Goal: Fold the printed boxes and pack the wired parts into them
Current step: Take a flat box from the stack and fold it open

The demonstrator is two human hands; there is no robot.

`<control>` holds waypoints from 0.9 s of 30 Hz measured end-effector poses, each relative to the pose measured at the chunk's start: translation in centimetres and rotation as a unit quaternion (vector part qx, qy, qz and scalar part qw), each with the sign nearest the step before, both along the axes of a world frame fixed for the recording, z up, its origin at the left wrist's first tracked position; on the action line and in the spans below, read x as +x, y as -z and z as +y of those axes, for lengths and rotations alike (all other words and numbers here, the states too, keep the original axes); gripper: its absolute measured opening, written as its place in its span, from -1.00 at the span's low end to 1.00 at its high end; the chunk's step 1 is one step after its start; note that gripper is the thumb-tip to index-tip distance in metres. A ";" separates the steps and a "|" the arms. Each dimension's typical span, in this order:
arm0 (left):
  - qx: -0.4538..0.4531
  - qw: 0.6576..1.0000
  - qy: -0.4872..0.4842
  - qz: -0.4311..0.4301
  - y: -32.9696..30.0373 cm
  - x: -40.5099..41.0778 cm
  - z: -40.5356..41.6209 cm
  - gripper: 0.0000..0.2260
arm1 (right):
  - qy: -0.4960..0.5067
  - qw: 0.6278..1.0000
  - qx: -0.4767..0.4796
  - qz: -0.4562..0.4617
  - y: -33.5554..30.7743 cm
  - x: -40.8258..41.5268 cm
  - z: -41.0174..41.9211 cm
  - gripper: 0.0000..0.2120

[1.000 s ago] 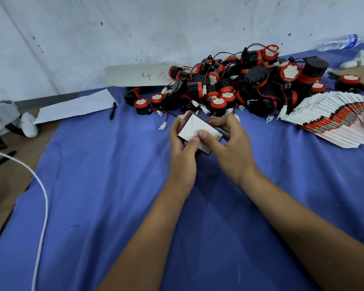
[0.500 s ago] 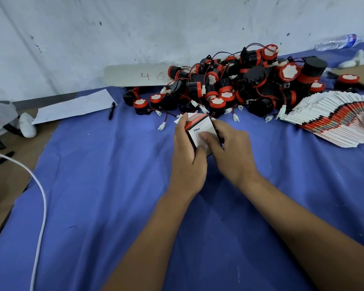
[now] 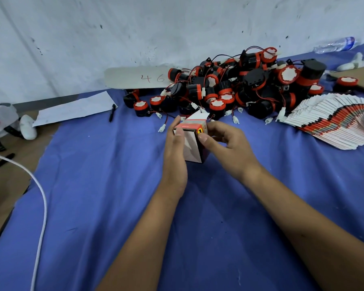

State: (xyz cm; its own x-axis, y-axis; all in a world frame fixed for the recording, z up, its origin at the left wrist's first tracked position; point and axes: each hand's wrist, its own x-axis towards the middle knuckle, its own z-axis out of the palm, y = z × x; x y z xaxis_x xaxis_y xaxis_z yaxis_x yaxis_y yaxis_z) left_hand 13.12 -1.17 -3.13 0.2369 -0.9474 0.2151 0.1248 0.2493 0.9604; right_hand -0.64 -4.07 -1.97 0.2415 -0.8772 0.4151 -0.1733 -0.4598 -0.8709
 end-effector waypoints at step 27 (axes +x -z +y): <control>0.100 0.955 -0.168 -0.224 1.1 2.8 -1.8 -0.71 | 0.205 0.960 -0.190 0.021 -0.6 0.7 -3.1 -0.80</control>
